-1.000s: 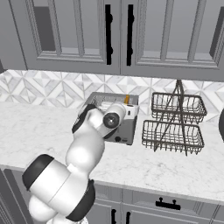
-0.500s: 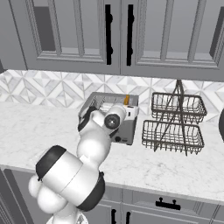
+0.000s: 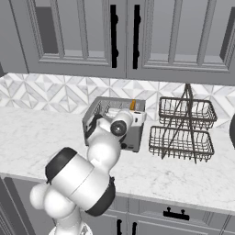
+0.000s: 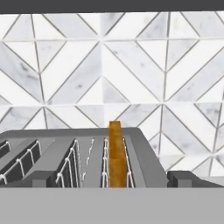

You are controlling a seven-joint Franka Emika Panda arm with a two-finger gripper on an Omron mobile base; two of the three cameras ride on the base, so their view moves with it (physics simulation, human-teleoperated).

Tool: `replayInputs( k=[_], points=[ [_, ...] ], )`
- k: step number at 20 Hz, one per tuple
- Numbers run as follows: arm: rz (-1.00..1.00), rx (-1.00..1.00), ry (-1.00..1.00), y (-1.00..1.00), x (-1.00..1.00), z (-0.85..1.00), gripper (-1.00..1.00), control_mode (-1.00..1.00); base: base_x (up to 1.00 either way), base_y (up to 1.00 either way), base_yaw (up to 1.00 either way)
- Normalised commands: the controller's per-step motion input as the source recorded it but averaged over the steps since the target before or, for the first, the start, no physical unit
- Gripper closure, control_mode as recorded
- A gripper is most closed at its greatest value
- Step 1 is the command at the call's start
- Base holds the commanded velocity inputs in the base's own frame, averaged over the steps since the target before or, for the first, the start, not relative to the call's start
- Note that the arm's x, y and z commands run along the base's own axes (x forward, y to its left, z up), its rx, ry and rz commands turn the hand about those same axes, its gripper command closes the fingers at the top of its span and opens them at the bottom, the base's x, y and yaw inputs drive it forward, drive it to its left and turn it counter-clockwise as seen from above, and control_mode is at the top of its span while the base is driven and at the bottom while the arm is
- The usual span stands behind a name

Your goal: Start the toaster. Once the lever pops up, take the bread to the plate on the dining counter.

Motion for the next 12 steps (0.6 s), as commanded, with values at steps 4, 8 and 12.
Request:
replayInputs(
  k=[4, 8, 12],
  points=[
    [0.0, 0.0, 0.0, -0.02, 0.1, -0.03, -1.0, -1.0, 0.0, 0.0, 0.0],
    [0.0, 0.0, 0.0, 0.0, 0.2, -0.04, -1.0, -1.0, 0.0, 0.0, 0.0],
    [0.0, 0.0, 0.0, 0.0, 0.16, -0.05, -1.0, -1.0, 0.0, 0.0, 0.0]
  ],
)
